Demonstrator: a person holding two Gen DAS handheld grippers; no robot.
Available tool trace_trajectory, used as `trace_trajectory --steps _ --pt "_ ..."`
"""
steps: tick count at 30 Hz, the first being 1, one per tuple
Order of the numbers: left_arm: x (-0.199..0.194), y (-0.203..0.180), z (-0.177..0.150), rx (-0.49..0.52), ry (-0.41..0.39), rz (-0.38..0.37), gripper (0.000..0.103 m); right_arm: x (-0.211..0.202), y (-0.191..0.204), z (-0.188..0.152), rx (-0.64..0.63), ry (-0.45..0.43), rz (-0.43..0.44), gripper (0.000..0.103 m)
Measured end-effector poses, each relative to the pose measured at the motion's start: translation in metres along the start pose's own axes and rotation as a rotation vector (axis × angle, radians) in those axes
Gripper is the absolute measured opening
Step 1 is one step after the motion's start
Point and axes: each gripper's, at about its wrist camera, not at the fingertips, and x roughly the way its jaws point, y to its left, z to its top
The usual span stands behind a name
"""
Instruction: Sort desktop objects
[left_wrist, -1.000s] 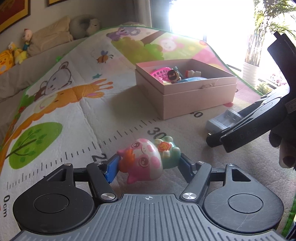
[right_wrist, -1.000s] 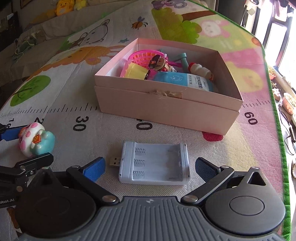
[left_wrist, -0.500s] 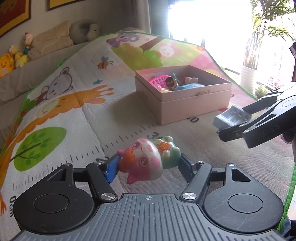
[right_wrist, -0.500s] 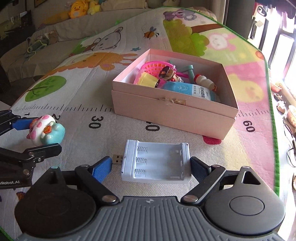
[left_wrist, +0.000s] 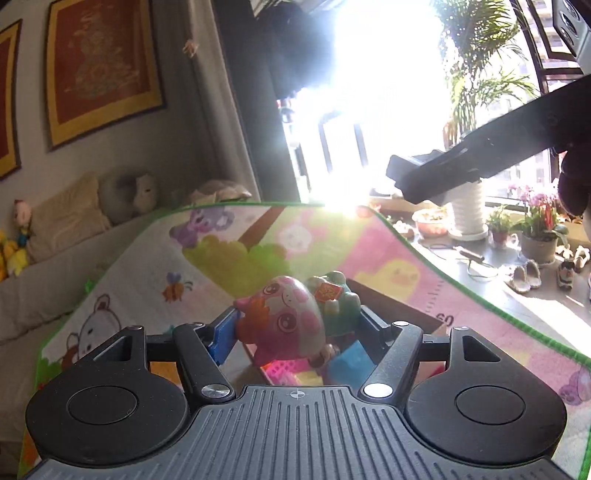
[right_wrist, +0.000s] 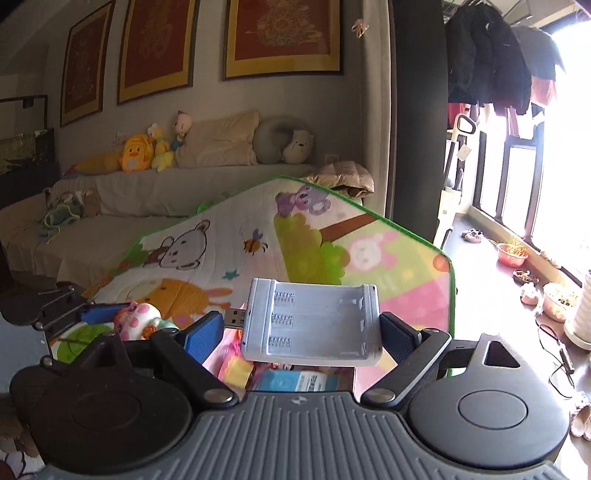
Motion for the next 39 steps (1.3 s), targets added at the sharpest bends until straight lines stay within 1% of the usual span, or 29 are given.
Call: trace_trajectory --steps 2,3,4,5,6,8,9,11,12,14,17,19,22,24,27,30,31,32,36,39 --pt "0.031 0.001 0.01 -0.003 0.009 -0.021 0.082 0.025 -0.006 0.019 0.023 -0.01 0.007 0.09" --pt "0.048 0.003 0.01 -0.016 0.028 -0.033 0.086 0.044 -0.009 0.027 0.031 0.001 0.007 0.091" --pt "0.062 0.006 0.008 -0.04 0.058 -0.03 0.091 0.066 -0.012 0.034 0.037 0.032 0.01 0.091" --pt "0.071 0.01 0.003 -0.066 0.091 -0.014 0.091 0.083 -0.015 0.036 0.054 0.059 -0.003 0.091" --pt "0.075 0.014 -0.003 -0.09 0.117 -0.001 0.091 0.099 -0.018 0.034 0.076 0.088 -0.027 0.091" --pt "0.066 0.025 -0.023 -0.128 0.131 0.006 0.098 0.112 -0.02 0.021 0.091 0.122 -0.04 0.091" --pt "0.057 0.029 -0.034 -0.131 0.133 0.021 0.099 0.112 -0.021 0.012 0.097 0.122 -0.034 0.091" --pt "0.043 0.032 -0.055 -0.122 0.158 0.047 0.101 0.102 -0.019 -0.014 0.112 0.115 -0.031 0.096" --pt "0.035 0.032 -0.066 -0.118 0.181 0.05 0.102 0.097 -0.017 -0.027 0.118 0.114 -0.028 0.099" --pt "0.024 0.032 -0.085 -0.116 0.227 0.05 0.103 0.087 -0.008 -0.053 0.117 0.132 -0.013 0.101" --pt "0.007 0.033 -0.112 -0.151 0.291 0.06 0.103 0.07 0.014 -0.094 0.098 0.179 0.01 0.103" --pt "-0.003 0.034 -0.127 -0.182 0.327 0.088 0.103 0.061 0.027 -0.118 0.105 0.21 0.028 0.103" --pt "-0.011 0.034 -0.143 -0.209 0.351 0.118 0.103 0.062 0.04 -0.149 0.173 0.296 0.059 0.103" --pt "-0.012 0.035 -0.15 -0.238 0.362 0.128 0.103 0.068 0.046 -0.165 0.21 0.348 0.06 0.103" --pt "-0.01 0.036 -0.158 -0.277 0.367 0.126 0.103 0.077 0.053 -0.178 0.221 0.379 0.016 0.103" --pt "-0.002 0.035 -0.159 -0.307 0.389 0.127 0.103 0.088 0.054 -0.18 0.2 0.379 -0.063 0.103" --pt "0.002 0.034 -0.16 -0.317 0.403 0.123 0.103 0.093 0.054 -0.181 0.189 0.385 -0.084 0.103" --pt "0.005 0.033 -0.159 -0.326 0.4 0.13 0.103 0.096 0.055 -0.182 0.18 0.388 -0.097 0.103" --pt "0.015 0.032 -0.157 -0.348 0.389 0.167 0.103 0.109 0.057 -0.185 0.092 0.377 -0.194 0.103" --pt "0.022 0.032 -0.157 -0.364 0.38 0.193 0.103 0.115 0.051 -0.183 0.096 0.353 -0.197 0.103"
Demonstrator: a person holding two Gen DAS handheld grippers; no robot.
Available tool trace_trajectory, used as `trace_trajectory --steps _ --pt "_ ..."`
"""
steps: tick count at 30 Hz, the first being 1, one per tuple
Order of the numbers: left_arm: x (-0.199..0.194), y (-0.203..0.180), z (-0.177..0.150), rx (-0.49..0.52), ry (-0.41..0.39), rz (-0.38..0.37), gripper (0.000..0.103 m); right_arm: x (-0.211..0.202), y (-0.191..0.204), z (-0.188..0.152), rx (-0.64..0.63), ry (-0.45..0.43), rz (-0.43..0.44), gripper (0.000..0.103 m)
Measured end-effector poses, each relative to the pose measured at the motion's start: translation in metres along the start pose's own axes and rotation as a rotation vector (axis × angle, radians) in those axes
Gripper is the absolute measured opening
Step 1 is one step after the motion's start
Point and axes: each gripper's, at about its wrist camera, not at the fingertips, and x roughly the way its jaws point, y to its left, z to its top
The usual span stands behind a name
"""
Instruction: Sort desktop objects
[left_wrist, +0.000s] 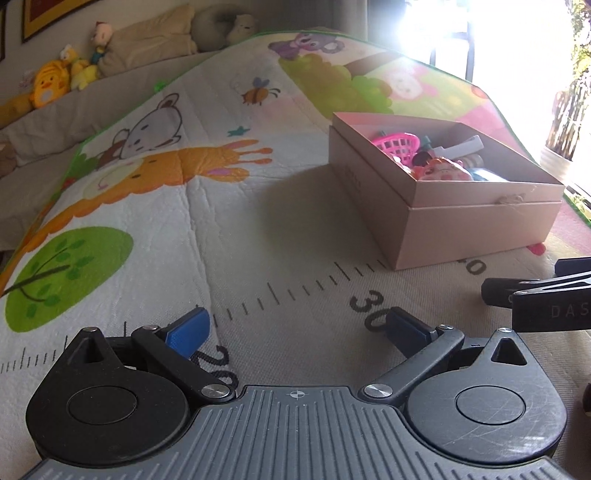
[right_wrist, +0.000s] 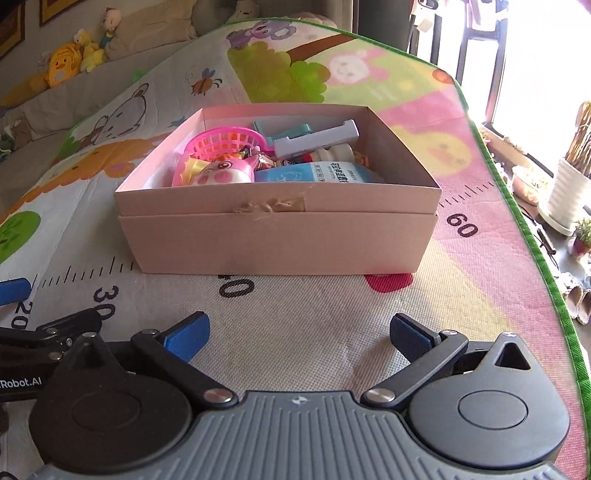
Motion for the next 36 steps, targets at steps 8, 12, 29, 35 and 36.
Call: trace_trajectory --steps 8,12,29,35,36 --pt "0.0016 0.0012 0.001 -0.007 0.001 -0.002 0.103 0.0025 0.0003 -0.0058 0.004 -0.071 -0.008 0.103" --pt "0.0017 -0.0002 0.0017 -0.006 0.001 -0.002 0.103 0.0028 0.0 -0.0061 0.002 -0.071 -0.01 0.103" --pt "0.0013 0.0005 0.0018 -0.006 0.001 -0.002 0.103 0.0036 0.0013 -0.0059 0.001 -0.07 -0.011 0.103" --pt "0.0015 0.0003 0.002 -0.007 0.001 -0.002 0.103 0.0036 0.0013 -0.0059 0.001 -0.07 -0.011 0.103" --pt "0.0014 0.0003 0.002 -0.007 0.0 -0.002 0.103 0.0035 0.0012 -0.0059 0.001 -0.07 -0.011 0.103"
